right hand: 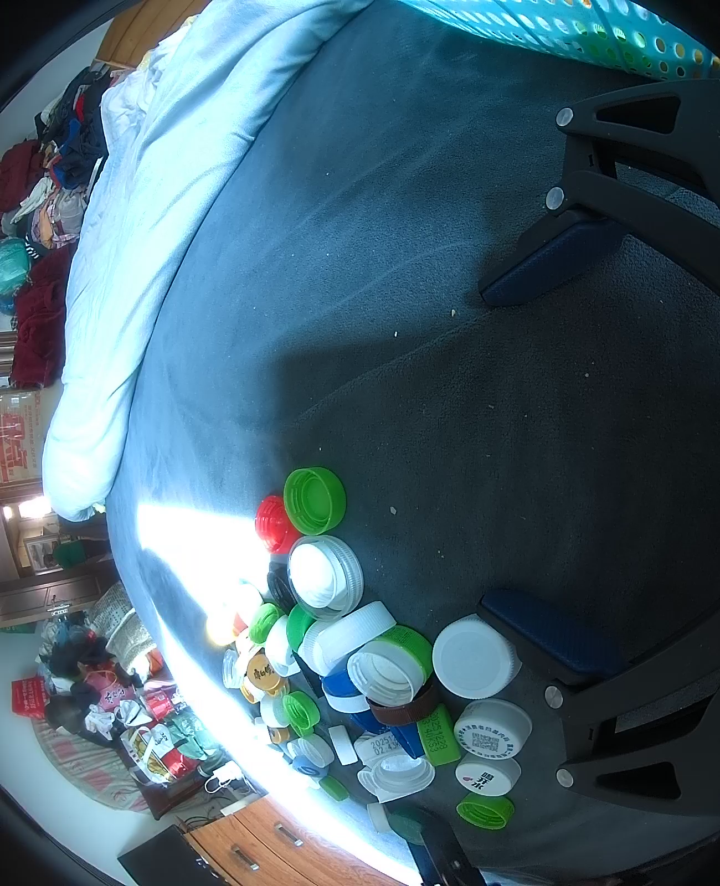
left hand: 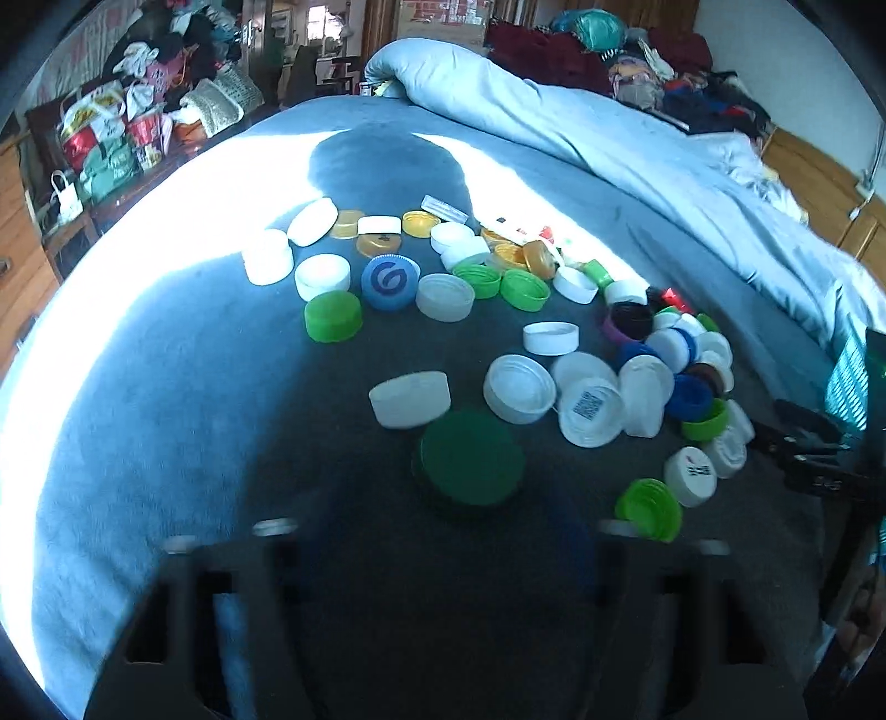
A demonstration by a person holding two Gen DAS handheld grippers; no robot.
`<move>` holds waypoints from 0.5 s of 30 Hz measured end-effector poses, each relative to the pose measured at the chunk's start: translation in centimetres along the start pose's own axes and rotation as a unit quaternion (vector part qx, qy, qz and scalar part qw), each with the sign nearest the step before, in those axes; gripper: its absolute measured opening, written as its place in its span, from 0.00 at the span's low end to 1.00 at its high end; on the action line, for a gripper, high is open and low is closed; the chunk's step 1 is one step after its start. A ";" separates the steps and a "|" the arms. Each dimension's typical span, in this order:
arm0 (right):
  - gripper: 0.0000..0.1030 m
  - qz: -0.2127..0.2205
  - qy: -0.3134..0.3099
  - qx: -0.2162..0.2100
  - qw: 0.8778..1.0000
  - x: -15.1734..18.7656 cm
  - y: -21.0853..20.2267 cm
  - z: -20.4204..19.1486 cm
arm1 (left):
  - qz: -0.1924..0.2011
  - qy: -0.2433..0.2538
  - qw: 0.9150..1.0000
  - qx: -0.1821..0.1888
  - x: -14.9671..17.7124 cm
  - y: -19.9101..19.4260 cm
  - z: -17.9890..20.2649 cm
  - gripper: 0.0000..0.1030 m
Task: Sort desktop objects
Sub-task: 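Grasp a dark green cap with the left tool while the right tool grasps a white cap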
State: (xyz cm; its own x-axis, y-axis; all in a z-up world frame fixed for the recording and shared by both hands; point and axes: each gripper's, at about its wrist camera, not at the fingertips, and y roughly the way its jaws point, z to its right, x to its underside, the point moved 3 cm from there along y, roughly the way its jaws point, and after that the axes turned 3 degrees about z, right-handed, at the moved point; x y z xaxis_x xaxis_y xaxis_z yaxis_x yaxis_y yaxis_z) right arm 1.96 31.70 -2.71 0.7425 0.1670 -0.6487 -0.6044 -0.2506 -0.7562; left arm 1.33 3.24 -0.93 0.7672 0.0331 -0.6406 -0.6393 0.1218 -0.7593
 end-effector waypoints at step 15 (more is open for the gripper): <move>1.00 0.000 0.000 -0.001 1.000 -0.1 0.2 0.0 | 0.085 -0.044 0.994 0.044 1.4 -14.2 -4.1 0.33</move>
State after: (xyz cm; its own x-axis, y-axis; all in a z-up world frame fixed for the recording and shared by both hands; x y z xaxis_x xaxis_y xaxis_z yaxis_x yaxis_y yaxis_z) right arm 1.81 31.63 -2.82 0.7426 0.1677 -0.6485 -0.6037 -0.2518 -0.7564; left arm 11.28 -2.54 8.50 0.6525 0.1472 -0.7434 -0.7561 0.1923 -0.6256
